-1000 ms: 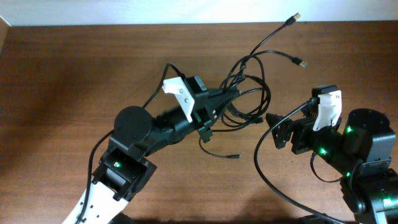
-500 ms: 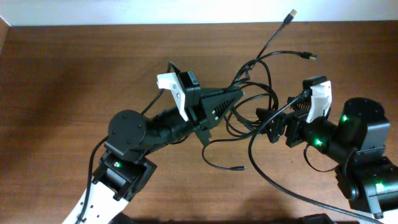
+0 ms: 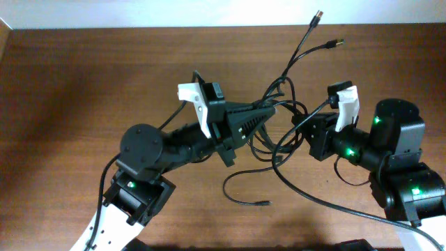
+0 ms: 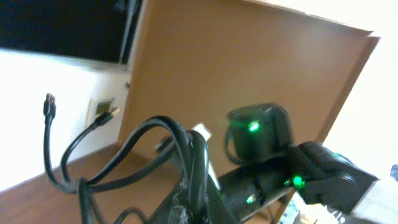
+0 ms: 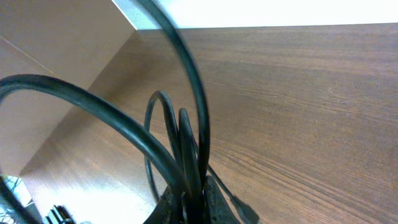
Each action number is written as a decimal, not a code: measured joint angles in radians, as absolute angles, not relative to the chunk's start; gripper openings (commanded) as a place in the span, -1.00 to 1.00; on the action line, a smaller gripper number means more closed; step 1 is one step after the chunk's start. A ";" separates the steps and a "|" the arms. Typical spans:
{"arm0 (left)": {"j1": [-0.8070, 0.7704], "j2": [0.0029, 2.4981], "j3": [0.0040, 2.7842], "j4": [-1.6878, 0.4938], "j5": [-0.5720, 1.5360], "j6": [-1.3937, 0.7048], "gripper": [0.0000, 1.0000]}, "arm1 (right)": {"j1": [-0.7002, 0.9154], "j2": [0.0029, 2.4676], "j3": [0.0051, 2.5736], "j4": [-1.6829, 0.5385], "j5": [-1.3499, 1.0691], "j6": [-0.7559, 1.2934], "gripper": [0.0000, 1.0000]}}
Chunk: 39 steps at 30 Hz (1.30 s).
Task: Untangle cables
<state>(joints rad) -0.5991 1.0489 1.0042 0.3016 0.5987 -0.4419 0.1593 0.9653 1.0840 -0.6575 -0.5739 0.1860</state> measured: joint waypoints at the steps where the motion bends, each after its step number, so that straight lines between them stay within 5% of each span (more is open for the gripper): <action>1: -0.599 1.049 1.004 0.281 0.587 -0.441 -1.00 | 0.159 0.960 1.084 -0.659 -0.574 0.184 -0.92; 14: -0.599 1.041 1.007 -0.101 0.239 -0.435 -1.00 | 0.159 0.817 1.084 -0.635 -0.557 0.180 -0.92; 26: -0.603 1.041 1.007 -0.118 0.182 -0.435 -1.00 | 0.159 0.813 1.084 -0.672 -0.445 0.184 -0.92; 29: -0.604 1.040 1.007 -0.170 0.162 -0.435 -0.67 | 0.159 0.813 1.084 -0.673 -0.437 0.184 -0.92; 31: -0.605 1.041 1.007 -0.221 0.137 -0.430 -0.14 | 0.159 0.813 1.084 -0.673 -0.433 0.184 -0.92; 32: -0.604 1.041 1.007 -0.258 0.112 -0.431 0.99 | 0.159 0.813 1.084 -0.673 -0.428 0.183 -0.92; 39: -0.603 1.041 1.007 -0.352 0.044 -0.427 0.98 | 0.159 0.813 1.084 -0.674 -0.415 0.180 -0.92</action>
